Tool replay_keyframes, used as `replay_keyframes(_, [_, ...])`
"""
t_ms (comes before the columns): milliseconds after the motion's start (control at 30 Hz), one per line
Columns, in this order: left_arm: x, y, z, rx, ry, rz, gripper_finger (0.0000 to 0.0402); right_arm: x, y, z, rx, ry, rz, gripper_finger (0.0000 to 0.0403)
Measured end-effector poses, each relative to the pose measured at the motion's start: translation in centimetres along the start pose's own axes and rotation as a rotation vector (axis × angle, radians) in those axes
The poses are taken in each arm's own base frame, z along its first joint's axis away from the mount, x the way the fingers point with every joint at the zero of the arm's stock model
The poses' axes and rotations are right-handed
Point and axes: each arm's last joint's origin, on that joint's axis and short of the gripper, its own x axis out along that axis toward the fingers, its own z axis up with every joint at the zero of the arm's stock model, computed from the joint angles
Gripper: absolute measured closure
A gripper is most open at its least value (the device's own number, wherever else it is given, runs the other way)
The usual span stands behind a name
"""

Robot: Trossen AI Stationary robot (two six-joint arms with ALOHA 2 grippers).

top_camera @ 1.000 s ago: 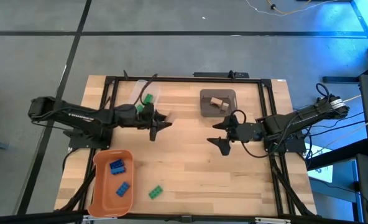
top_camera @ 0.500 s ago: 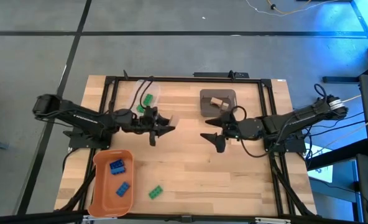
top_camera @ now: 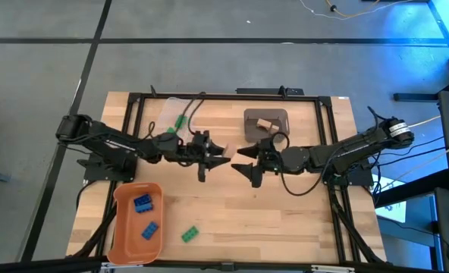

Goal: Sort & place blocks by color
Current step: Put the brown block into the black bin

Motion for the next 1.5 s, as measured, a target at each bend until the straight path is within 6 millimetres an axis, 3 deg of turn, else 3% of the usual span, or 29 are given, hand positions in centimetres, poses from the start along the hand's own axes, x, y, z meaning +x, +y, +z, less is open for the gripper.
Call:
replay_keyframes(167, [1.4, -0.2, -0.5, 0.002, 0.032, -0.041, 0.0283, 0.5, 0.3, 0.1, -0.017, -0.050, 0.039, 0.0032])
replay_keyframes(400, [1.4, -0.5, -1.1, 0.000, 0.067, -0.050, 0.0283, 0.4, 0.4, 0.3, -0.063, -0.081, 0.028, 0.0034])
replay_keyframes(500, [1.3, -0.6, -0.7, -0.002, 0.041, -0.034, 0.0283, 0.4, 0.4, 0.4, -0.063, -0.084, 0.029, 0.0055])
replay_keyframes(633, [1.3, -0.5, -0.8, -0.016, 0.044, -0.028, 0.0283, 0.4, 0.4, 0.3, -0.065, -0.082, 0.028, 0.0123])
replay_keyframes(833, [1.3, -0.6, -0.8, -0.019, 0.050, -0.040, 0.0283, 0.4, 0.4, 0.4, -0.083, -0.079, 0.032, 0.0277])
replay_keyframes(1033, [1.3, -0.5, -0.7, 0.002, 0.048, -0.043, 0.0278, 0.4, 0.4, 0.4, -0.115, -0.074, 0.042, 0.0273])
replay_keyframes(1200, [1.2, 0.5, -0.2, -0.032, 0.058, -0.013, 0.0186, -0.1, 0.3, 0.6, -0.132, -0.049, 0.025, 0.0273])
replay_keyframes(1333, [0.0, 1.5, 1.4, -0.037, 0.129, -0.037, 0.0142, -1.8, -0.3, 1.7, -0.177, 0.005, -0.018, 0.0273])
replay_keyframes(1500, [-3.1, 2.4, 4.3, -0.014, 0.203, 0.043, 0.0139, -5.0, -1.4, 3.7, -0.216, 0.046, -0.101, 0.0273])
